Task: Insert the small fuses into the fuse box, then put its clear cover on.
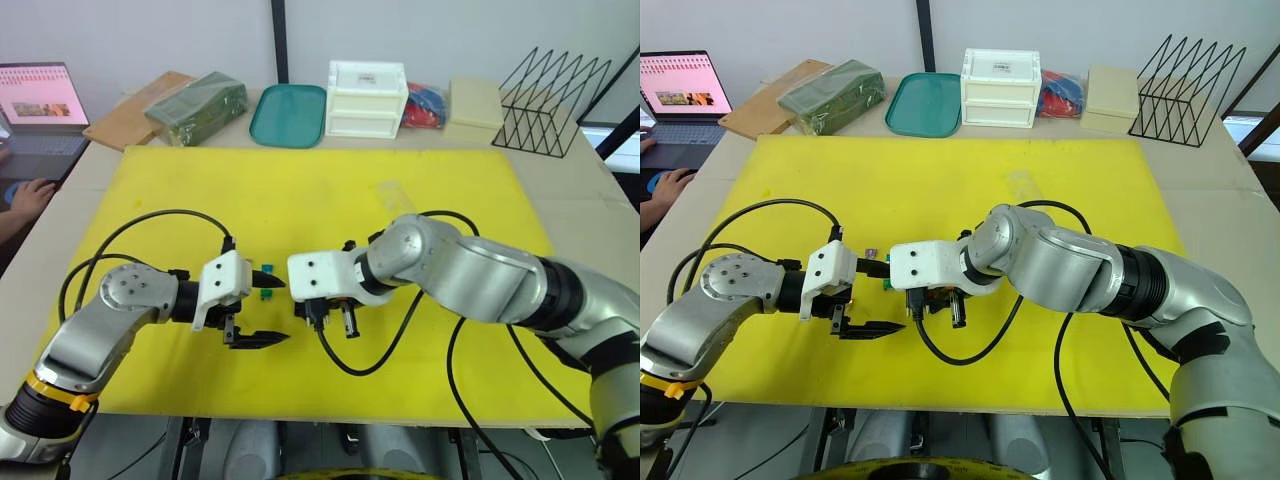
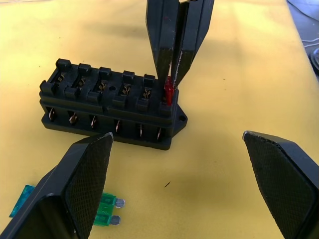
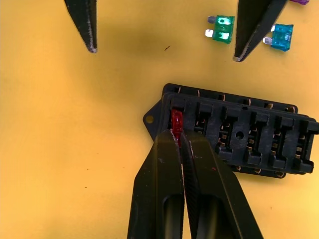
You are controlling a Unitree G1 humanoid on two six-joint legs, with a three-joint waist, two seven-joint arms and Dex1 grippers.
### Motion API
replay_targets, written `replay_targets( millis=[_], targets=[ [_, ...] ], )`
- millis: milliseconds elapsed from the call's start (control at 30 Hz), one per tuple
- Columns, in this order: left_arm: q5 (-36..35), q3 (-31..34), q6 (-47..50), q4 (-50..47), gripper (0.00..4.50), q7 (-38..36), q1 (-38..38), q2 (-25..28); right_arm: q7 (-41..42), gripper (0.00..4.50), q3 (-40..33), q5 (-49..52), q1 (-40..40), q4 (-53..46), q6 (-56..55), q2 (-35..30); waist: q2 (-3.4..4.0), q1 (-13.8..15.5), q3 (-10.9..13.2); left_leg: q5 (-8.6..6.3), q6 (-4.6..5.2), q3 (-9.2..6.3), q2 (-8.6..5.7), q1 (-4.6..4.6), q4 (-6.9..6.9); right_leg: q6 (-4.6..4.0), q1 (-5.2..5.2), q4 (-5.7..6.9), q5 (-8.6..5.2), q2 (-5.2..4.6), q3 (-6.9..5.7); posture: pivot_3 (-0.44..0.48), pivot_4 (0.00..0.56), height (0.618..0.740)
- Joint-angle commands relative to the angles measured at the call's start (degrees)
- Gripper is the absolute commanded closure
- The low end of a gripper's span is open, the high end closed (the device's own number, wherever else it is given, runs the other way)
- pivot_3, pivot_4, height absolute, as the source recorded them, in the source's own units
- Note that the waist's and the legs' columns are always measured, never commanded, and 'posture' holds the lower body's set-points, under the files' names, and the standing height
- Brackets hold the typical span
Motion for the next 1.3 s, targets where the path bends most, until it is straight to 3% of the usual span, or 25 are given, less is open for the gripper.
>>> replay_targets(
  millis=[33,333,433,600,833,967,1100,1300],
  targets=[
    [0.13,0.87,-0.56,-0.32,0.03,0.29,-0.43,0.12,0.02,4.50,1.07,-1.90,-0.60,-0.07,0.16,-0.64,0.00,-0.02,0.00,0.00,0.00,0.00,0.00,0.00,0.00,0.00,0.00,0.00,0.00,0.00,0.00,0.000,0.150,0.740],
    [0.02,0.97,-0.57,-0.80,0.03,0.79,0.15,0.17,1.76,4.50,-0.85,-0.67,-0.01,-0.33,0.74,-0.40,0.00,0.01,0.00,0.00,0.00,0.00,0.00,0.00,0.00,0.00,0.00,0.00,0.00,0.00,0.00,0.000,0.150,0.740],
    [0.02,0.93,-0.58,-0.80,0.00,0.84,0.13,0.16,2.35,3.80,-1.45,-0.51,0.09,-0.28,0.27,-0.38,0.00,0.02,0.00,0.00,0.00,0.00,0.00,-0.01,0.00,0.00,0.00,0.00,0.00,0.00,0.00,0.000,0.150,0.740],
    [-0.08,0.82,-0.41,-0.90,0.00,1.05,-0.08,0.09,2.96,2.15,-2.67,-0.21,-0.01,0.04,0.49,-0.23,0.00,0.03,0.00,0.00,0.00,0.00,0.00,-0.05,0.00,0.00,-0.05,0.00,0.00,0.00,0.00,0.000,0.150,0.740],
    [-0.14,1.76,-0.49,-0.06,0.00,1.52,-0.35,0.24,6.72,2.15,-14.58,6.05,3.15,3.75,0.10,0.04,0.00,0.11,0.00,0.00,0.00,0.00,0.00,-0.06,0.00,0.00,-0.04,-0.01,0.00,-0.01,0.00,0.000,0.150,0.740],
    [-0.56,2.83,-0.21,0.82,0.00,2.12,-0.79,0.23,7.37,2.15,-22.74,7.97,10.55,3.05,-6.38,-0.93,-0.02,0.23,0.00,0.00,0.00,0.01,-0.01,-0.06,-0.02,0.00,0.02,-0.04,0.00,0.00,-0.05,0.000,0.150,0.740],
    [-0.57,3.55,-0.28,1.49,0.00,1.77,-0.55,0.66,7.15,2.15,-29.18,3.89,22.00,1.60,-24.68,-2.74,-0.04,0.36,-0.01,0.00,0.00,0.03,-0.02,-0.07,-0.02,0.02,0.06,-0.07,-0.01,-0.01,-0.08,0.000,0.150,0.740],
    [0.51,2.77,-1.71,4.21,0.00,0.85,0.11,0.51,9.49,2.15,-33.86,9.79,30.88,5.16,-23.91,-2.11,-0.08,0.07,-0.01,0.00,0.00,0.04,-0.01,0.04,-0.01,0.02,0.14,-0.04,0.00,0.05,-0.05,0.000,0.150,0.740]
  ],
)
